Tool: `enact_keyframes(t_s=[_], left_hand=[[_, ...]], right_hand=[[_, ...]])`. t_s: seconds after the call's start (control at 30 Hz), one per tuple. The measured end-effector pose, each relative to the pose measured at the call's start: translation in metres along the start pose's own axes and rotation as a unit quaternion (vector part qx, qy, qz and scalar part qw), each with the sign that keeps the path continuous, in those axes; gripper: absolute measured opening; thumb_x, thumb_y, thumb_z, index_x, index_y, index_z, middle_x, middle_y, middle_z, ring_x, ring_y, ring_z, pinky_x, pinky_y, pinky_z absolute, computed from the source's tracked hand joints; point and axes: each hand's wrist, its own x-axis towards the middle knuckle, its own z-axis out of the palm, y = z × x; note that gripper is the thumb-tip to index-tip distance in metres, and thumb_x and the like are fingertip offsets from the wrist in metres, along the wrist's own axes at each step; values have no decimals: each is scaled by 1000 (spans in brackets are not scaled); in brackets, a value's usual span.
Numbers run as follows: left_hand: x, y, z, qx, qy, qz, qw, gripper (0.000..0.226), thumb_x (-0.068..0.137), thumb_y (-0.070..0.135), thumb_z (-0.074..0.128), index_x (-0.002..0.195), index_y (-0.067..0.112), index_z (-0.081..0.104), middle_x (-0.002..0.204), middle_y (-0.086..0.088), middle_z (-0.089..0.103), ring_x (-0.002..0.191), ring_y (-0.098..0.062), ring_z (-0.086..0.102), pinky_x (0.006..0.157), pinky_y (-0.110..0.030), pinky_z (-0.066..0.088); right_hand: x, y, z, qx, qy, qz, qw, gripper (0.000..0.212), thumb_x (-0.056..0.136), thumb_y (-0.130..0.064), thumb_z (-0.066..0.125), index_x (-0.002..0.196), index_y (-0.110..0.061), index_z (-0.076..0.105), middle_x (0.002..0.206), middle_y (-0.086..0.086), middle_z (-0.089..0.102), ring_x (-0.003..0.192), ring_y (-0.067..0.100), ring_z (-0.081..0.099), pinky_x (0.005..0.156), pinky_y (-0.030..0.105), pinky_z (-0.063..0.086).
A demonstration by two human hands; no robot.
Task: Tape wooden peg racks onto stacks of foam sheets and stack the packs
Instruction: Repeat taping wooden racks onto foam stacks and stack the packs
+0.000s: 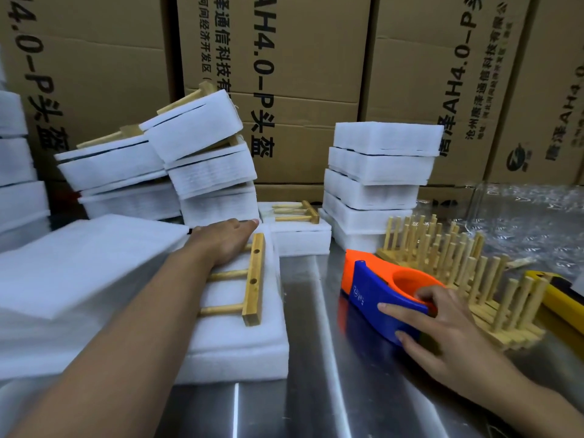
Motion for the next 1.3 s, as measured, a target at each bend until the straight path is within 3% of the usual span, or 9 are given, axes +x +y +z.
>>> enact_keyframes(t_s=[0.1,0.3,0.43,0.53,0.63,0.73,0.87,1.03,1.3], left_hand=[[-1,1,2,-22,8,0,1000,64,92,65,13,137,32,44,148,0,40,135,-24,33,105,-42,21],[-1,1,3,-42,-11,-3,999,66,91,67,18,143,31,39,153,2,32,140,-22,28,111,-39,19],[-4,1,-3,-44,-7,-10,999,67,91,67,18,135,26,47,146,-1,42,134,-24,36,108,-41,23],[-9,3,-7,-40,4,-10,999,62,93,64,18,129,24,50,142,-2,47,130,-24,40,109,-43,23],[-12,5,-10,-41,10,-15,999,61,94,62,17,129,25,49,142,-1,46,130,-23,39,109,-42,22],[-15,6,-13,-44,13,-17,999,62,95,61,13,134,25,45,145,0,43,133,-23,36,107,-40,20],[-15,5,-15,-90,4,-32,995,68,93,65,5,144,31,35,152,-1,32,141,-24,24,112,-40,11],[-14,8,-14,-113,-12,-38,993,74,89,71,5,144,33,35,153,-2,31,141,-26,24,115,-42,13],[-15,11,-12,-112,-20,-43,993,76,88,72,7,143,29,39,152,-2,33,140,-25,27,111,-38,18]], right_hand=[[-2,-2,2,2,13,9,1000,50,63,-12,87,108,-28,73,95,9,53,83,31,53,75,42,47],[12,-34,-10,11,172,-61,983,29,83,-34,57,109,-32,70,118,8,43,114,26,44,111,53,26],[41,-85,1,259,116,14,959,33,86,-31,58,117,-39,62,135,-7,36,125,-2,37,107,13,26],[81,-121,16,460,-2,228,858,44,88,-55,53,130,-53,41,146,-29,14,135,-10,18,113,18,20],[124,-134,40,509,-93,405,754,61,94,-57,38,149,-37,21,158,-11,6,144,18,17,114,40,19],[142,-141,72,575,-132,472,655,61,95,-57,31,144,-22,37,143,10,43,126,27,46,105,40,38],[140,-143,87,667,-140,467,563,46,98,-53,30,112,-21,61,91,3,70,79,15,66,58,22,49],[136,-136,89,702,-175,423,545,57,88,-69,34,94,-26,71,84,3,76,76,16,73,68,27,56],[128,-141,82,686,-167,430,563,71,79,-76,43,129,-26,56,111,7,70,99,25,68,90,41,53]])
